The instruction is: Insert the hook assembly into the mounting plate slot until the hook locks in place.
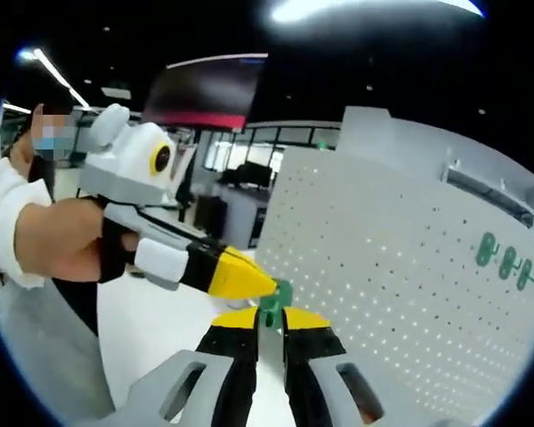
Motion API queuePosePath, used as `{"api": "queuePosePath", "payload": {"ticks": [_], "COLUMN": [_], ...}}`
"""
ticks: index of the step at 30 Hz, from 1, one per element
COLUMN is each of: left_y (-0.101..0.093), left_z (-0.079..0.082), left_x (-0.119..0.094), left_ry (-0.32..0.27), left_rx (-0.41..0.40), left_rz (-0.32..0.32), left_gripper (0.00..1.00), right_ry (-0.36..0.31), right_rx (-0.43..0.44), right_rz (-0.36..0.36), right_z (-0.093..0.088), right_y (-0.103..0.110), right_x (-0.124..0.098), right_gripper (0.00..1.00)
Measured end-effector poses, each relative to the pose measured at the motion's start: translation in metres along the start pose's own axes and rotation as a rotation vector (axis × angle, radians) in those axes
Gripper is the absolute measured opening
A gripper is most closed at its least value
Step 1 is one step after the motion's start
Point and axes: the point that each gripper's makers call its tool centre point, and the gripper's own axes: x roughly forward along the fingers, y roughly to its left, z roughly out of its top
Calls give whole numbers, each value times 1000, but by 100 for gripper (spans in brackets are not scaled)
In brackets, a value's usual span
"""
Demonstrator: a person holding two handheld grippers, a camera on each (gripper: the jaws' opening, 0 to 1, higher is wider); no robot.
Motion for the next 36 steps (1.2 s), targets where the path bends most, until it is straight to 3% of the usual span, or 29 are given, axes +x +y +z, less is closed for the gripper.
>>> {"api": "queuePosePath", "payload": {"ticks": [23,36], "left_y": [-5,-11], "left_z": [1,3], "left_x": [2,4], "left_ry": [-2,-7], "left_rx": [-22,67], "left_rz": [14,-6], "left_gripper": [1,5], "right_ry": [4,4], "right_rx": [-45,29], "right_rz": [-41,-47], "right_z": [-2,-4], "right_y": [-6,-11], "right_x": [4,1], "right_gripper": [1,0]}}
